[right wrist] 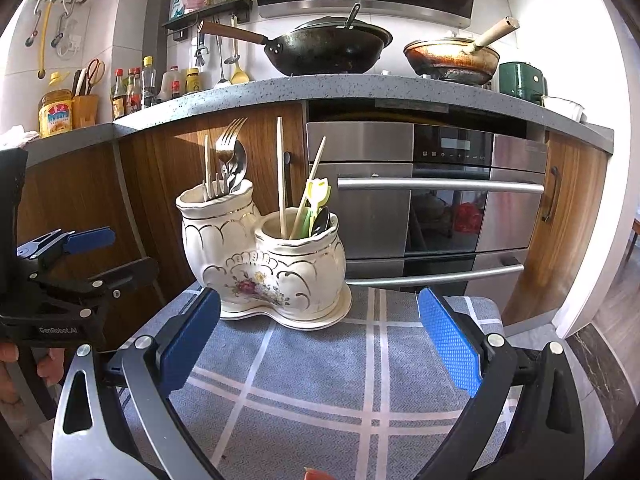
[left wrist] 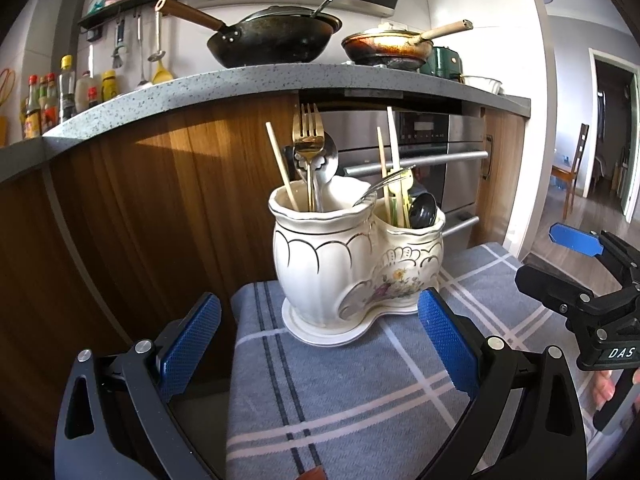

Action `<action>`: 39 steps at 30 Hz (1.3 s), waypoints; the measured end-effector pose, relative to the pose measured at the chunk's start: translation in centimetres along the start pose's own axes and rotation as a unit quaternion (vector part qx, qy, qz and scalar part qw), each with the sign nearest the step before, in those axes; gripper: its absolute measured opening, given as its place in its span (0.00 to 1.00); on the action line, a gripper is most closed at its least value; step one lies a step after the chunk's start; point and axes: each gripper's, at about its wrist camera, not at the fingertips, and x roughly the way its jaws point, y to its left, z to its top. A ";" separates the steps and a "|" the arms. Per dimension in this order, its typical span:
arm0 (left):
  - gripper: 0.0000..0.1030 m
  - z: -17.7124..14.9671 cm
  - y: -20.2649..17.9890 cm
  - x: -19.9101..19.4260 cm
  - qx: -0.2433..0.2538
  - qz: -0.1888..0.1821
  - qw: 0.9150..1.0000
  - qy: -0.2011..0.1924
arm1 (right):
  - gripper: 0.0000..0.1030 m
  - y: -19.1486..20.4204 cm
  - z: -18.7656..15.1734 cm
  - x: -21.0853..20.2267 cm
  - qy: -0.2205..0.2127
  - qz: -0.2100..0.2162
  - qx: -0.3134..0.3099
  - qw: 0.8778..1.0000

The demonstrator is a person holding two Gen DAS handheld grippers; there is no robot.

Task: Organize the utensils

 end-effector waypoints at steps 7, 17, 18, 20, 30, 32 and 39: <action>0.95 0.0 0.0 0.0 0.000 -0.001 1.000 0.000 | 0.95 0.0 -0.1 0.1 0.002 -0.001 -0.002 1.000; 0.95 -0.1 -0.1 0.1 0.000 -0.003 1.000 0.000 | 0.95 0.1 -0.2 0.2 0.003 -0.001 -0.003 1.000; 0.95 -0.1 -0.1 0.1 0.000 -0.003 1.000 0.001 | 0.95 0.0 -0.2 0.2 0.004 -0.001 -0.003 1.000; 0.95 -0.2 -0.1 0.1 0.001 -0.003 1.000 0.000 | 0.95 0.1 -0.2 0.2 0.002 0.000 -0.003 1.000; 0.95 -0.2 -0.2 0.2 0.004 -0.005 1.000 0.003 | 0.95 0.1 -0.3 0.2 0.005 0.000 -0.004 1.000; 0.95 -0.3 -0.2 0.2 0.004 -0.005 1.000 0.003 | 0.95 0.1 -0.3 0.2 0.007 0.000 -0.005 1.000; 0.95 -0.2 -0.1 0.1 0.003 -0.007 1.000 0.002 | 0.95 0.1 -0.2 0.1 0.009 0.000 -0.007 1.000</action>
